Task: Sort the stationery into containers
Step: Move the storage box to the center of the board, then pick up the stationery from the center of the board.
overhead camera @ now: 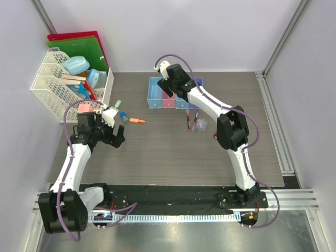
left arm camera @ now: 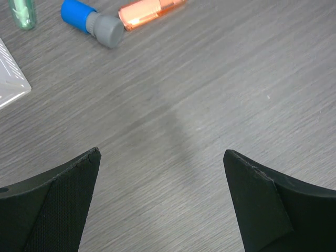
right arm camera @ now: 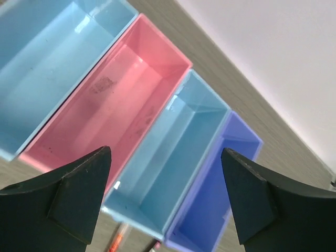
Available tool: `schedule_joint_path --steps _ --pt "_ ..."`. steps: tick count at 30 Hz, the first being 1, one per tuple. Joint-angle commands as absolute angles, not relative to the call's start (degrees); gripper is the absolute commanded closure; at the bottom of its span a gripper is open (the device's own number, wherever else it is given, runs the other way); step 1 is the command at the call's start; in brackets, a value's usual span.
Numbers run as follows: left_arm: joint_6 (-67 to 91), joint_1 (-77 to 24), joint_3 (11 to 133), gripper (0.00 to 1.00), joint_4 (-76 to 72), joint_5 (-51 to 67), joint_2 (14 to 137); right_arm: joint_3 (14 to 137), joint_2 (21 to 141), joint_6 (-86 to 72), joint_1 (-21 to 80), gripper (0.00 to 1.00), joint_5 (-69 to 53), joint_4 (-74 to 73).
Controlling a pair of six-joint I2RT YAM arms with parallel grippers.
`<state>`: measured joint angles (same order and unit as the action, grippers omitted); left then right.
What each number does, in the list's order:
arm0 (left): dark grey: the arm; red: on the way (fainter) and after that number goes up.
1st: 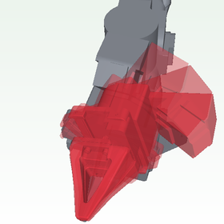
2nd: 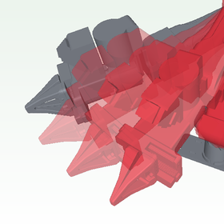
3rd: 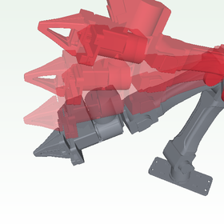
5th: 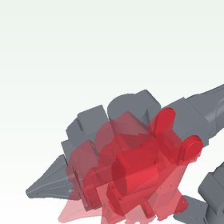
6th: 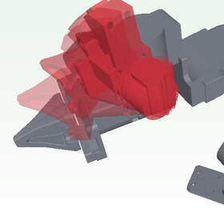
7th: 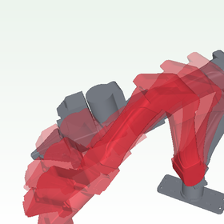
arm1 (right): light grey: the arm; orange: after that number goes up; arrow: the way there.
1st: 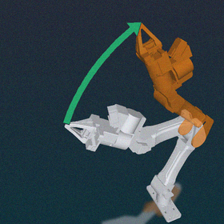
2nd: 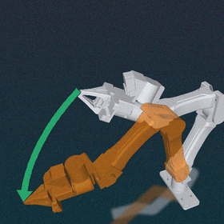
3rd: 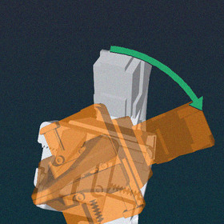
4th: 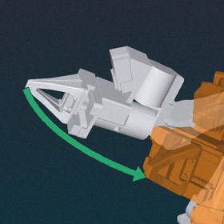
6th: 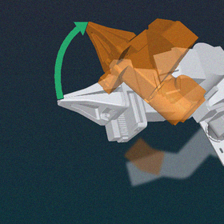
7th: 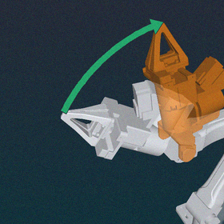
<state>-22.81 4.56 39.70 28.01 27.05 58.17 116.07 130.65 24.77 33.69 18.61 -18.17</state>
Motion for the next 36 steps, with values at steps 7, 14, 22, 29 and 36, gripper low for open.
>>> schedule_joint_path --steps 7,14,22,29,36 --pt "-9.3 4.7 54.8 0.00 20.5 17.3 74.6 99.0 105.8 21.6 34.1 0.09 19.0 -18.8" --pt "-1.7 3.2 72.5 0.00 30.7 14.0 93.0 85.9 96.5 22.2 33.6 0.09 21.5 -15.3" --pt "-0.3 0.5 87.1 0.00 41.8 16.3 108.9 78.5 90.1 22.4 33.3 0.09 21.6 -13.2" --pt "2.9 -2.2 92.5 0.01 45.8 14.6 114.8 75.2 87.9 22.9 33.2 0.09 21.5 -12.5" --pt "4.0 -2.2 98.4 0.09 50.2 12.9 120.1 73.1 87.0 22.1 33.1 0.09 20.7 -11.4"
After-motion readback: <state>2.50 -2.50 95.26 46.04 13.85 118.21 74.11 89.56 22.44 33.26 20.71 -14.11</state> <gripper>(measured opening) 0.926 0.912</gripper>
